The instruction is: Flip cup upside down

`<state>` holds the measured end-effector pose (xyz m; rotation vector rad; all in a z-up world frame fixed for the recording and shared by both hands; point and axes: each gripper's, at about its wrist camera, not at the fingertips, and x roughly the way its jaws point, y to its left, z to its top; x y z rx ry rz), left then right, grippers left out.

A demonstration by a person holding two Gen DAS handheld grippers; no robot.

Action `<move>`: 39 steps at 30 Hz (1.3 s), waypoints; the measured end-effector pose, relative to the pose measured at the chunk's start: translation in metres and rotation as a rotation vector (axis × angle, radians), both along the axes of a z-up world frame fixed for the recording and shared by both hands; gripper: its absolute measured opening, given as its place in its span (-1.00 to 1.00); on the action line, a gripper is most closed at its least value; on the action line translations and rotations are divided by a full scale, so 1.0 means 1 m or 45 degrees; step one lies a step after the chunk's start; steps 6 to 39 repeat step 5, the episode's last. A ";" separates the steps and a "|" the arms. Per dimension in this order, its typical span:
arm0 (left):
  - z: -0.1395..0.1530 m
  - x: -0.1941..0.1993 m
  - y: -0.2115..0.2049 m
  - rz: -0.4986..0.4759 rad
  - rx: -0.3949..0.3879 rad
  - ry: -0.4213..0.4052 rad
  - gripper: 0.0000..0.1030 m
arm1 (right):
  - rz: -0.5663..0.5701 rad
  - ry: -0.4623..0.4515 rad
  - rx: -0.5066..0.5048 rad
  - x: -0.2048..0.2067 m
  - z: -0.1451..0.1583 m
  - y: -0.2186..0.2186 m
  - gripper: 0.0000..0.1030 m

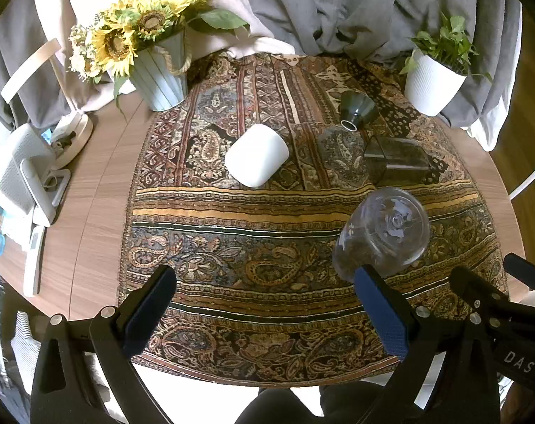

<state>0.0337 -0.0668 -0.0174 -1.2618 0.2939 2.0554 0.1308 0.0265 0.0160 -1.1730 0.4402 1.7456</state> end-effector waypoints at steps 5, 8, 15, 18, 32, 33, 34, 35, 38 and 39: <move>0.001 0.001 -0.001 0.002 0.006 0.007 1.00 | 0.005 0.002 0.007 0.001 -0.001 0.000 0.81; 0.001 0.001 -0.001 0.002 0.006 0.007 1.00 | 0.005 0.002 0.007 0.001 -0.001 0.000 0.81; 0.001 0.001 -0.001 0.002 0.006 0.007 1.00 | 0.005 0.002 0.007 0.001 -0.001 0.000 0.81; 0.001 0.001 -0.001 0.002 0.006 0.007 1.00 | 0.005 0.002 0.007 0.001 -0.001 0.000 0.81; 0.001 0.001 -0.001 0.002 0.006 0.007 1.00 | 0.005 0.002 0.007 0.001 -0.001 0.000 0.81; 0.001 0.001 -0.001 0.002 0.006 0.007 1.00 | 0.005 0.002 0.007 0.001 -0.001 0.000 0.81; 0.001 0.001 -0.001 0.002 0.006 0.007 1.00 | 0.005 0.002 0.007 0.001 -0.001 0.000 0.81; 0.001 0.001 -0.001 0.002 0.006 0.007 1.00 | 0.005 0.002 0.007 0.001 -0.001 0.000 0.81; 0.001 0.001 -0.001 0.002 0.006 0.007 1.00 | 0.005 0.002 0.007 0.001 -0.001 0.000 0.81; 0.001 0.001 -0.001 0.002 0.006 0.007 1.00 | 0.005 0.002 0.007 0.001 -0.001 0.000 0.81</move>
